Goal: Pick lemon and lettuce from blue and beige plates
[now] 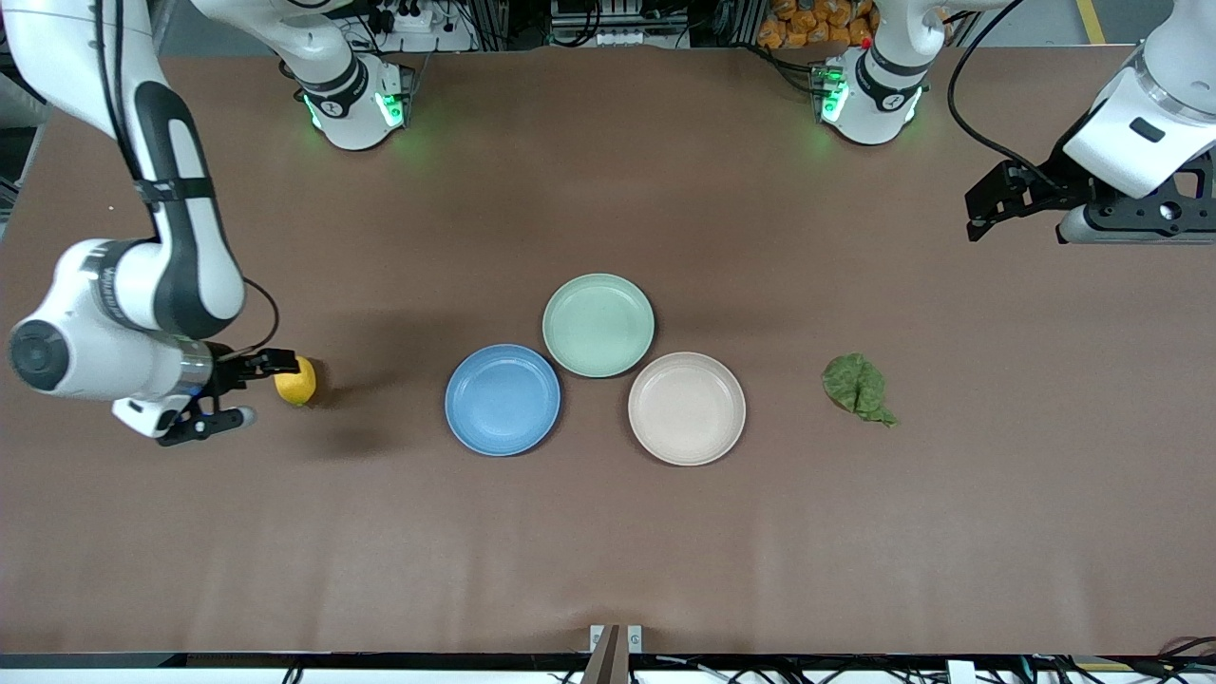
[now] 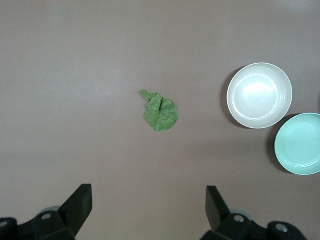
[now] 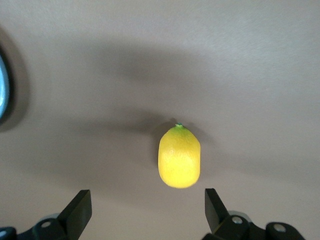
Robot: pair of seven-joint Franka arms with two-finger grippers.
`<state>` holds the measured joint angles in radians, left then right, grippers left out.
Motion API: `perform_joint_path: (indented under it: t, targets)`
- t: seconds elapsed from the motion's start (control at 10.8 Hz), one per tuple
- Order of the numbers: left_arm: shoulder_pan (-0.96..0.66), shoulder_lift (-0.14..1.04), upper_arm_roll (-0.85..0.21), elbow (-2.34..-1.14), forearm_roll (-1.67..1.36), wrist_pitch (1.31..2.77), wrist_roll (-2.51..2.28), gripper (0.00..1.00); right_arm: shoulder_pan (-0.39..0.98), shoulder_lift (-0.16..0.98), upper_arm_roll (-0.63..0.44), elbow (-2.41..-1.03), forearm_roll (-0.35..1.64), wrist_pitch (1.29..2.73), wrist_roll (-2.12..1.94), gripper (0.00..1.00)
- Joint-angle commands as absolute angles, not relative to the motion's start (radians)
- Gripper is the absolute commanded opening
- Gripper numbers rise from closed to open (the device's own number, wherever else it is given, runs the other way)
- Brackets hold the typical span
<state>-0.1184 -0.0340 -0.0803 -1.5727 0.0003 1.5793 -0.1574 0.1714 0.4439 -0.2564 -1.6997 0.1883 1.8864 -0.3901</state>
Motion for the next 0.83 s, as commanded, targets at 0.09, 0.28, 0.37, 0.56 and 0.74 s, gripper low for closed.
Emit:
perform_joint_path:
  t: [0.09, 0.28, 0.37, 0.56, 0.74]
  targets:
    - [-0.114, -0.035, -0.080, -1.555, -0.021, 1.555, -0.135, 1.00, 0.127, 0.446, -0.255, -1.545, 0.170, 1.702, -0.383, 1.00]
    - [-0.114, -0.035, -0.080, -1.555, -0.023, 1.545, -0.135, 1.00, 0.109, 0.424, -0.253, -1.503, 0.170, 1.643, -0.385, 1.00]
    - [-0.112, -0.034, -0.080, -1.555, -0.023, 1.545, -0.135, 1.00, 0.101, 0.395, -0.247, -1.508, 0.170, 1.643, -0.384, 1.00]
    - [-0.112, -0.034, -0.080, -1.555, -0.023, 1.545, -0.135, 1.00, 0.062, 0.344, -0.215, -1.514, 0.172, 1.641, -0.377, 1.00]
    - [-0.112, -0.034, -0.080, -1.555, -0.023, 1.545, -0.135, 1.00, -0.012, 0.286, -0.140, -1.548, 0.164, 1.649, -0.367, 1.00]
